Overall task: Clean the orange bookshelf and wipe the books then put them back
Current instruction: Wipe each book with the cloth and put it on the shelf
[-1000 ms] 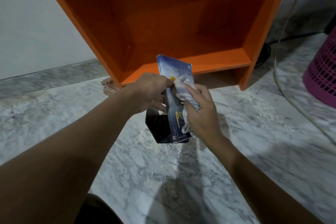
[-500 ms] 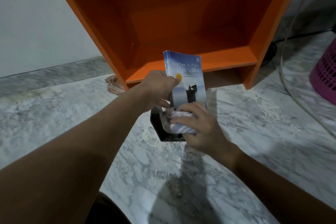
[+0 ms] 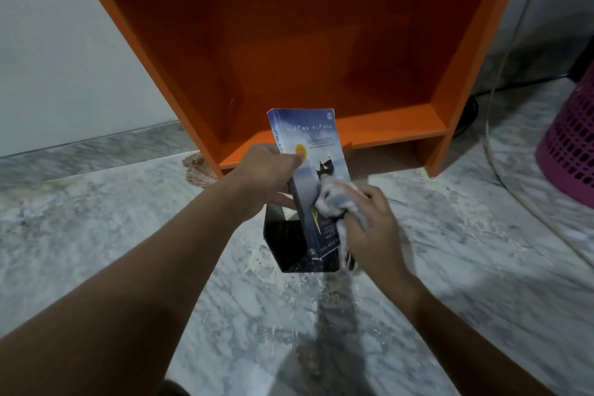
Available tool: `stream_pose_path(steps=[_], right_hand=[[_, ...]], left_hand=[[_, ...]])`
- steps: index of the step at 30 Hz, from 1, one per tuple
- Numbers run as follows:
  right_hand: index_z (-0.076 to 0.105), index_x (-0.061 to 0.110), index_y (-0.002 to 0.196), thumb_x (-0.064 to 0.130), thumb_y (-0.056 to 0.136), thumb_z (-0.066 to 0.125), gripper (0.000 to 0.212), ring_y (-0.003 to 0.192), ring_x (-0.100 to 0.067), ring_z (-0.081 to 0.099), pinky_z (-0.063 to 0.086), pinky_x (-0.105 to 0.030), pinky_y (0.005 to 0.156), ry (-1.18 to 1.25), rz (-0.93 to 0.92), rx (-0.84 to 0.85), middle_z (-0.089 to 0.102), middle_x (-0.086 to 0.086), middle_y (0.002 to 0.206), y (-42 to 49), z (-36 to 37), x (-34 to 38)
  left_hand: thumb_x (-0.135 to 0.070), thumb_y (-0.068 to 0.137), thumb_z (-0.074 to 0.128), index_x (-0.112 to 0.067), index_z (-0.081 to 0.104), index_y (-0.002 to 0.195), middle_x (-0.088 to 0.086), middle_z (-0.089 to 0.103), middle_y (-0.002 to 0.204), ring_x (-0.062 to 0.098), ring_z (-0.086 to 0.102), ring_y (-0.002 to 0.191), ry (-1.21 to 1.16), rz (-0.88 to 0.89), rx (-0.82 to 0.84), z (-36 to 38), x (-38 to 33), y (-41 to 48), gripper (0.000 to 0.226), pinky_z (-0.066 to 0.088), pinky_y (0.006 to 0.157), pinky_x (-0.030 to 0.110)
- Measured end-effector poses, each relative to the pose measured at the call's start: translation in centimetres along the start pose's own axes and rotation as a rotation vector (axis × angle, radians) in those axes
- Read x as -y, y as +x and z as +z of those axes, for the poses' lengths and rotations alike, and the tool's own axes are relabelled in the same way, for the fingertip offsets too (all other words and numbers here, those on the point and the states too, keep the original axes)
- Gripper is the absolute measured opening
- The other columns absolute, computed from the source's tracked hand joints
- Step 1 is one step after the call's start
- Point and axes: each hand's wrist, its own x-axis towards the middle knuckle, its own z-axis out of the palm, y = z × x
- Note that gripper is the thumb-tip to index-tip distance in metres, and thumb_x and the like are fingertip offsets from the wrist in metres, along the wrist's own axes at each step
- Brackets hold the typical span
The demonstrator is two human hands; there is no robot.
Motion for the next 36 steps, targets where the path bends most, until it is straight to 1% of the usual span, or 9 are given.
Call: stream_pose_path(steps=[2, 4, 10, 16, 20, 25, 29, 32, 36], right_hand=[[0.063, 0.035, 0.125, 0.006, 0.095, 0.051, 0.042, 0.096, -0.001, 0.060, 0.048, -0.011, 0.077, 0.118, 0.317, -0.161, 0.057, 0.004, 0.120, 1.3, -0.5, -0.5], [0.062, 0.022, 0.129, 0.007, 0.096, 0.053, 0.037, 0.106, -0.001, 0.059, 0.048, -0.014, 0.085, 0.155, 0.366, -0.286, 0.059, 0.001, 0.122, 2.1, -1.1, 0.3], [0.062, 0.027, 0.128, 0.012, 0.083, 0.047, 0.050, 0.108, -0.012, 0.056, 0.047, -0.018, 0.085, -0.130, -0.279, -0.001, 0.054, 0.000, 0.121, 2.4, 0.0, 1.8], [0.066, 0.037, 0.118, 0.013, 0.093, 0.049, 0.039, 0.111, -0.014, 0.058, 0.049, -0.030, 0.094, -0.082, 0.336, -0.281, 0.061, 0.004, 0.120, 6.7, -2.0, -1.2], [0.065, 0.021, 0.123, 0.001, 0.095, 0.053, 0.037, 0.098, -0.002, 0.059, 0.044, -0.004, 0.074, 0.114, 0.137, -0.400, 0.058, 0.003, 0.117, 8.0, -1.5, 3.6], [0.062, 0.032, 0.126, 0.003, 0.084, 0.046, 0.054, 0.110, -0.005, 0.051, 0.046, -0.019, 0.086, -0.094, -0.254, -0.050, 0.050, 0.009, 0.121, 8.8, 0.7, 4.0], [0.057, 0.024, 0.134, -0.001, 0.093, 0.045, 0.049, 0.099, -0.014, 0.055, 0.043, -0.012, 0.073, -0.036, 0.121, -0.229, 0.052, 0.006, 0.121, 10.1, 0.1, 0.9], [0.055, 0.026, 0.136, 0.000, 0.097, 0.043, 0.048, 0.095, -0.015, 0.059, 0.045, -0.017, 0.070, 0.070, 0.404, -0.396, 0.055, -0.001, 0.125, 10.3, -0.9, -0.4], [0.052, 0.030, 0.134, -0.007, 0.092, 0.047, 0.057, 0.073, 0.004, 0.051, 0.045, -0.011, 0.056, 0.068, 0.107, -0.392, 0.046, 0.015, 0.116, 7.1, -0.5, 1.8]], left_hand=[[-0.026, 0.098, 0.057, 0.001, 0.055, 0.111, 0.026, 0.069, 0.102, 0.038, 0.072, 0.086, 0.000, 0.012, 0.025, -0.1, 0.1, 0.2, 0.030, 0.061, 0.066, 0.050], [-0.025, 0.099, 0.055, 0.002, 0.057, 0.107, 0.026, 0.070, 0.099, 0.038, 0.072, 0.084, -0.001, 0.020, 0.052, -0.1, 0.3, 0.3, 0.028, 0.062, 0.064, 0.046], [-0.017, 0.101, 0.052, 0.012, 0.055, 0.115, 0.033, 0.066, 0.102, 0.041, 0.071, 0.082, -0.002, 0.034, 0.145, 0.2, 0.5, 1.2, 0.033, 0.061, 0.067, 0.050], [-0.017, 0.102, 0.049, 0.003, 0.061, 0.113, 0.027, 0.068, 0.105, 0.038, 0.070, 0.088, 0.030, 0.083, 0.210, 0.6, -0.1, 1.2, 0.025, 0.061, 0.064, 0.041], [-0.020, 0.099, 0.054, 0.006, 0.060, 0.109, 0.034, 0.065, 0.106, 0.043, 0.069, 0.088, 0.216, 0.153, 0.166, 1.3, -0.1, 1.3, 0.028, 0.060, 0.067, 0.053], [-0.001, 0.088, 0.049, 0.000, 0.062, 0.074, 0.012, 0.065, 0.062, 0.032, 0.060, 0.058, 0.359, 0.302, 0.177, 2.0, 0.1, 1.4, 0.020, 0.055, 0.054, 0.041], [-0.017, 0.097, 0.055, -0.008, 0.065, 0.105, 0.018, 0.071, 0.096, 0.037, 0.069, 0.082, 0.375, 0.284, 0.214, 2.0, 0.3, 1.7, 0.016, 0.059, 0.076, 0.050], [-0.023, 0.099, 0.055, -0.005, 0.060, 0.110, 0.022, 0.067, 0.101, 0.027, 0.059, 0.070, 0.426, 0.276, 0.173, 2.0, 0.5, 1.9, 0.022, 0.053, 0.066, 0.039], [-0.022, 0.098, 0.056, -0.001, 0.058, 0.102, 0.016, 0.061, 0.086, 0.029, 0.059, 0.073, 0.405, 0.252, 0.133, 2.2, 0.4, 2.4, 0.021, 0.058, 0.075, 0.044]])
